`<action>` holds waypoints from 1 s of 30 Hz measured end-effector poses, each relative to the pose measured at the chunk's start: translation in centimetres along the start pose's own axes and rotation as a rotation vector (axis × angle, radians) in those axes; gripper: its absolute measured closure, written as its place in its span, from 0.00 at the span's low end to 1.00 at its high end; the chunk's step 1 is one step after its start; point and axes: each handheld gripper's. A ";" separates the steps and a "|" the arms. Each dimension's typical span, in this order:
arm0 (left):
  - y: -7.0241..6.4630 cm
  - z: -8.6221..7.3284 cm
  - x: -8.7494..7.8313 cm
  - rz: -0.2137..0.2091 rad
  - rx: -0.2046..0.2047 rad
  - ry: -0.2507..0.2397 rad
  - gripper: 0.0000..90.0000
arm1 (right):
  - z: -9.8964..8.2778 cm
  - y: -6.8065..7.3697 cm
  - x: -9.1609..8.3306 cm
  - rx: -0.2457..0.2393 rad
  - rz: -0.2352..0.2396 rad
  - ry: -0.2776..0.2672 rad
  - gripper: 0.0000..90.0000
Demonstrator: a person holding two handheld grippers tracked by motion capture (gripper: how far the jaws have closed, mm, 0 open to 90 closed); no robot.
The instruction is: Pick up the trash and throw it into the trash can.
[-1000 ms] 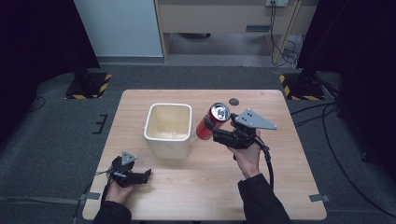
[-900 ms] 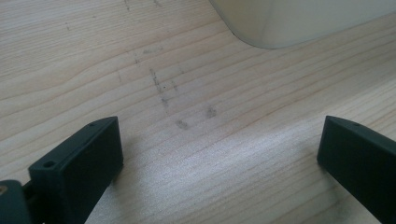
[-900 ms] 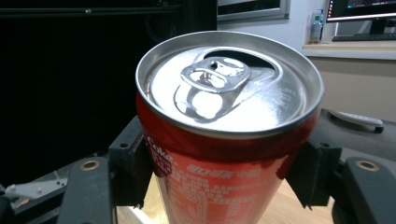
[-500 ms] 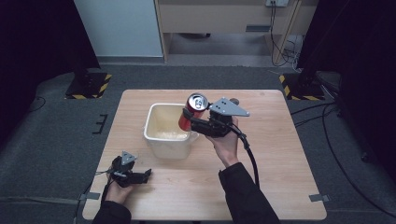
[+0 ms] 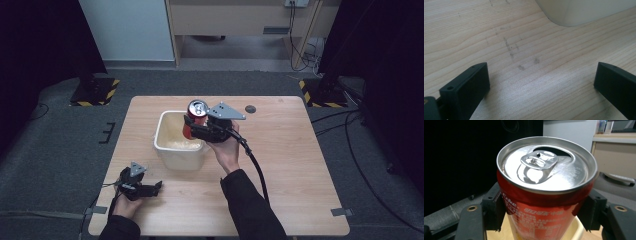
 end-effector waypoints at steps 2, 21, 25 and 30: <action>0.0 0.0 0.0 0.000 0.000 0.000 0.00 | -0.5 -0.1 0.6 0.008 -0.005 0.010 0.37; 0.0 0.0 0.0 0.000 0.000 0.000 0.00 | -5.4 0.6 3.9 -0.014 -0.047 0.167 0.37; 0.0 0.0 0.0 0.000 0.000 0.000 0.00 | -5.8 0.4 4.0 -0.006 -0.047 0.185 0.35; 0.0 0.0 0.0 0.000 0.000 0.000 0.00 | -6.0 0.5 4.1 -0.005 -0.037 0.200 0.32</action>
Point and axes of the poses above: each handheld gripper's, and its own axes: x roughly forward along the jaws, z roughly out of its top, y roughly to its left, and after that the axes turned 2 degrees about x, right-handed
